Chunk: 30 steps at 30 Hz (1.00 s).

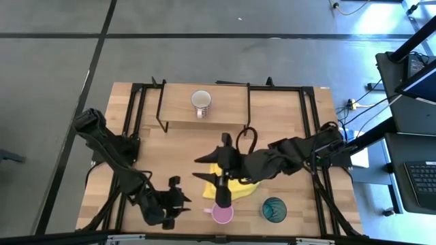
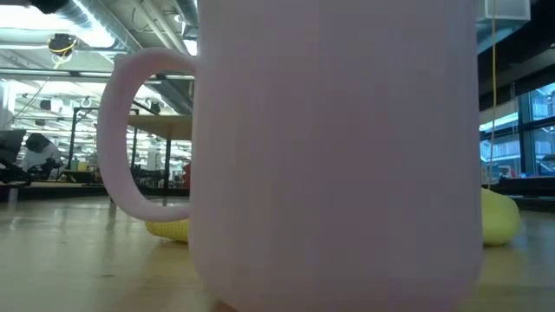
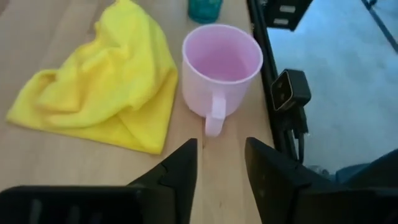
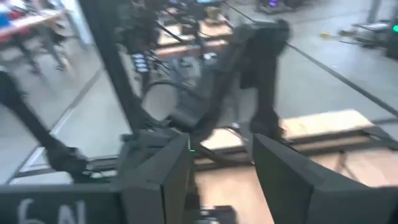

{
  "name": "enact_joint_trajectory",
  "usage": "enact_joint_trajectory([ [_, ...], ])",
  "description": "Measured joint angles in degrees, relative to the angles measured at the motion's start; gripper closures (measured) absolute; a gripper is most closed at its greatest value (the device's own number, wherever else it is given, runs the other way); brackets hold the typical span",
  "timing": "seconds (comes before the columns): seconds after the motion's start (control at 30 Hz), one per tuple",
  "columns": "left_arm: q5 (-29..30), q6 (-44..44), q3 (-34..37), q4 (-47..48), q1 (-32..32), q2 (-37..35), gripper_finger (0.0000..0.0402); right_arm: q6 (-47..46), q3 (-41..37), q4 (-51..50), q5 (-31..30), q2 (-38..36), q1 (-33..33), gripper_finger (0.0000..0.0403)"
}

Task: Stack small to large cups/mugs on shelf
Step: Put the pink mug on the shelf

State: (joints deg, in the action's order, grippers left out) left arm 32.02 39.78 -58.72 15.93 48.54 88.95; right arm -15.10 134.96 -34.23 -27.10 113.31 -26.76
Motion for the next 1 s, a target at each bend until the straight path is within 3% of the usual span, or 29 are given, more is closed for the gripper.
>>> enact_joint_trajectory([
  [0.2, -5.8, -4.5, 0.1, -4.7, -2.1, 4.9, 0.0262, -1.1, -0.1, -5.4, -4.5, -1.3, 0.0, 0.0221],
  [0.4, -6.8, -10.7, -0.3, -9.3, -4.5, 5.8, 0.0262, -1.7, -0.2, -8.4, -4.9, -1.5, 0.2, 0.0220],
  [0.73, -25.6, -44.7, -9.0, -4.9, -11.1, 5.3, 0.0262, -8.9, -0.2, -13.7, -4.3, -1.5, 0.7, 0.0220],
  [0.9, -30.1, -54.1, -9.7, -5.3, -13.3, 5.7, 0.0262, -10.2, -0.1, -14.3, -5.1, -2.3, -0.6, 0.0221],
  [1.0, -30.3, -57.0, -9.8, -5.6, -13.4, 7.0, 0.0262, -9.9, 0.0, -12.8, -10.8, -4.0, -2.0, 0.0221],
])
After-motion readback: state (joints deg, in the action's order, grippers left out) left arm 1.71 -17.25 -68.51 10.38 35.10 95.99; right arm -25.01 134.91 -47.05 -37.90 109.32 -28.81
